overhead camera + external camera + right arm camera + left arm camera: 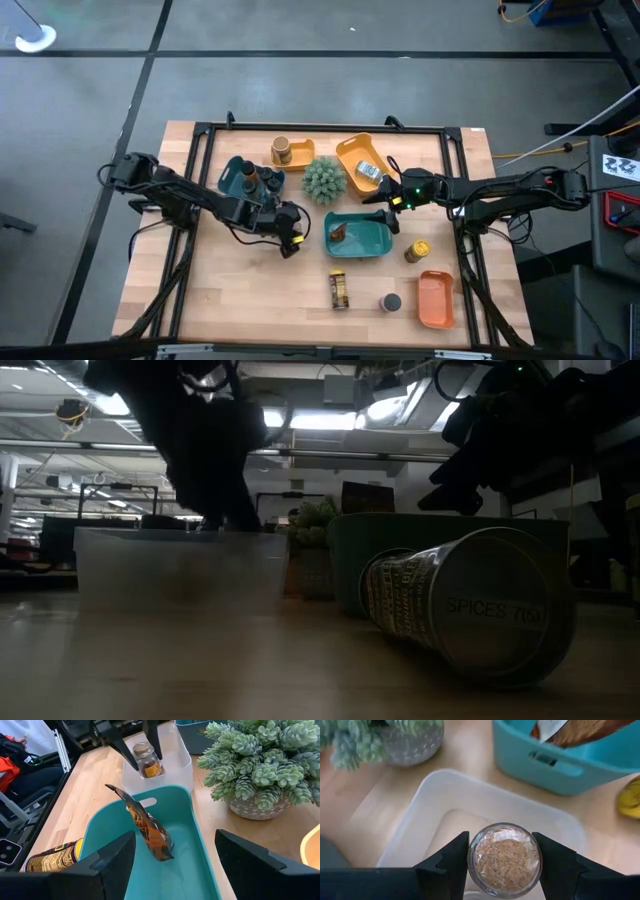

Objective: Sort spices by type

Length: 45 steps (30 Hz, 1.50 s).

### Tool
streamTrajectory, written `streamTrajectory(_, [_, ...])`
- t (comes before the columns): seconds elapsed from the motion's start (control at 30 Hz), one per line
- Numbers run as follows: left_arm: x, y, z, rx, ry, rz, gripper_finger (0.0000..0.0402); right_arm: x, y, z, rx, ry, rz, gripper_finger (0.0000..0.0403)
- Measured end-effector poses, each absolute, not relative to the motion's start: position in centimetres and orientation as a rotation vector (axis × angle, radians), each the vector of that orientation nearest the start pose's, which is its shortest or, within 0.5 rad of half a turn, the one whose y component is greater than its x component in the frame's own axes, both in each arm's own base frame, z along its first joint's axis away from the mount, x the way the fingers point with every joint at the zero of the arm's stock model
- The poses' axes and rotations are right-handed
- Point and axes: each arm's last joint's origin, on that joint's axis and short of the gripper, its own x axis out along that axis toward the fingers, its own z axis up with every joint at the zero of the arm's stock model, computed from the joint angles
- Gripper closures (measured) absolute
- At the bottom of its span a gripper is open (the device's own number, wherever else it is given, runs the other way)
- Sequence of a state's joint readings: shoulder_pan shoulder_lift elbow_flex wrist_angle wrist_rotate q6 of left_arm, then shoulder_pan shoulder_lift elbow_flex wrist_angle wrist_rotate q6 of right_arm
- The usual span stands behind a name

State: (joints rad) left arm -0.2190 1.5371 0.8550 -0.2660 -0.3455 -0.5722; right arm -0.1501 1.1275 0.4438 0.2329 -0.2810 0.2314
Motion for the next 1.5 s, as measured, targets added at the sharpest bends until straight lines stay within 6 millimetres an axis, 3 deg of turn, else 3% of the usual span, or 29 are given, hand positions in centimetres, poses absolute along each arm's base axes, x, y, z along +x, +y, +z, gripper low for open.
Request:
streamTrajectory(0.27, [28.9,-5.3,16.0,-0.245,0.866,0.373,0.0224,22.0,-2.5,19.3,0.323,0.452,0.078,0.0130])
streamTrajectory(0.47, [29.1,-5.1,15.5,-0.252,0.877,0.385,0.0223,22.0,-2.5,19.3,0.323,0.451,0.078,0.0130])
streamTrajectory(0.73, [29.1,-5.1,15.5,-0.261,0.875,0.389,0.0221,22.0,-2.5,19.3,0.323,0.451,0.078,0.0130])
streamTrajectory(1.03, [29.1,-5.1,15.5,-0.305,0.866,0.410,0.0164,22.0,-2.5,19.3,0.323,0.452,0.078,0.0130])
streamTrajectory(1.2, [29.1,-5.1,15.6,-0.287,0.868,0.400,0.0154,21.9,-2.5,19.3,0.323,0.450,0.079,0.0130])
streamTrajectory(1.5, [28.6,-5.0,17.6,-0.303,0.805,0.374,0.0153,20.7,-2.0,21.6,0.317,0.345,0.202,0.0130])
